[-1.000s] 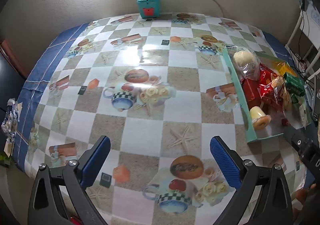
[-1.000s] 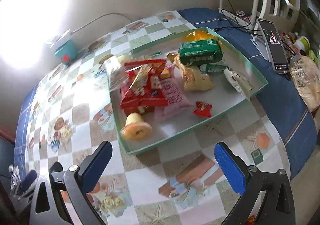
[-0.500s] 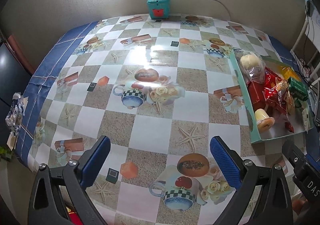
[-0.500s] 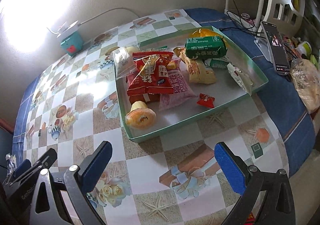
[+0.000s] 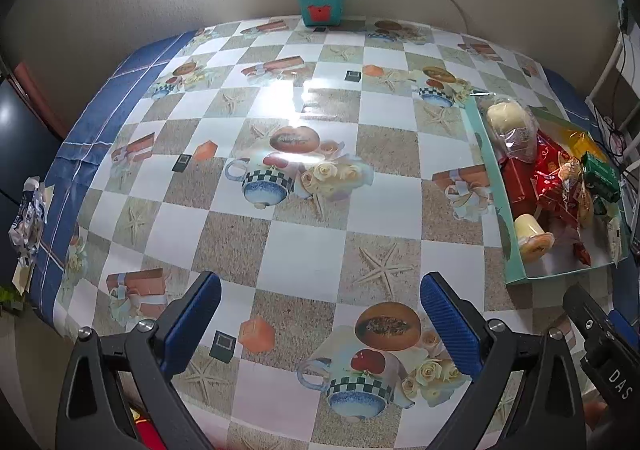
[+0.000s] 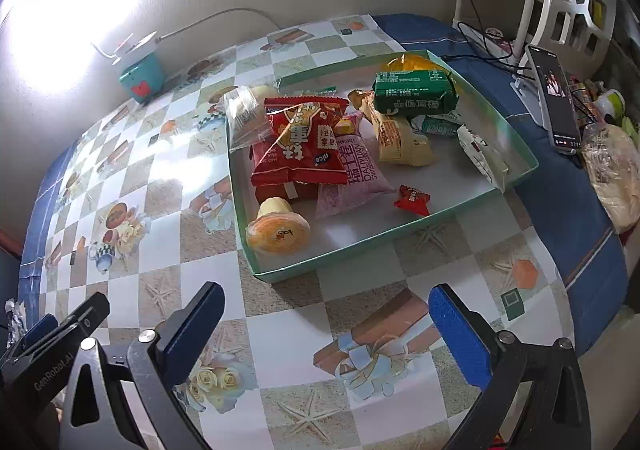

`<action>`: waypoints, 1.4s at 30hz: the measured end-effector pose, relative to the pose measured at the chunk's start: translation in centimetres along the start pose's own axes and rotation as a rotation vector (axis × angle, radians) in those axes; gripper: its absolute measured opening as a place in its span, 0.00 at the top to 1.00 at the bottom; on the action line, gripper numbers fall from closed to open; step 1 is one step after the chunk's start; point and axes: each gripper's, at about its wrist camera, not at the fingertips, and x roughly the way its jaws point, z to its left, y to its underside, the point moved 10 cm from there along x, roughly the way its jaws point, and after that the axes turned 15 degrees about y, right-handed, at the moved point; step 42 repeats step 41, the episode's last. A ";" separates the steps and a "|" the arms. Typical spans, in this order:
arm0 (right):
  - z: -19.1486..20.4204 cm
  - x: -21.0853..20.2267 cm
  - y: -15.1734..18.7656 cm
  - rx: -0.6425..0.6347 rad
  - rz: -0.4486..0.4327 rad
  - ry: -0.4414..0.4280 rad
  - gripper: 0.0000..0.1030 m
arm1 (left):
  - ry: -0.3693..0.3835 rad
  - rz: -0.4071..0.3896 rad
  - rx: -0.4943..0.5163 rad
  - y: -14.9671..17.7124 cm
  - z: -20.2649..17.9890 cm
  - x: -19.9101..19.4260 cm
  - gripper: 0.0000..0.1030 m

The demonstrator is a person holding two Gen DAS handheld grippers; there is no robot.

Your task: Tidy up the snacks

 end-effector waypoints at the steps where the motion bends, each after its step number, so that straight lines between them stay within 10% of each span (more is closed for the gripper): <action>1: 0.0 0.1 0.0 -0.001 0.002 0.001 0.00 | 0.000 0.005 -0.004 0.1 0.1 0.1 0.03; 42: 0.1 0.8 0.2 -0.019 0.021 0.025 0.00 | 0.010 0.015 0.016 0.2 -0.3 0.1 0.03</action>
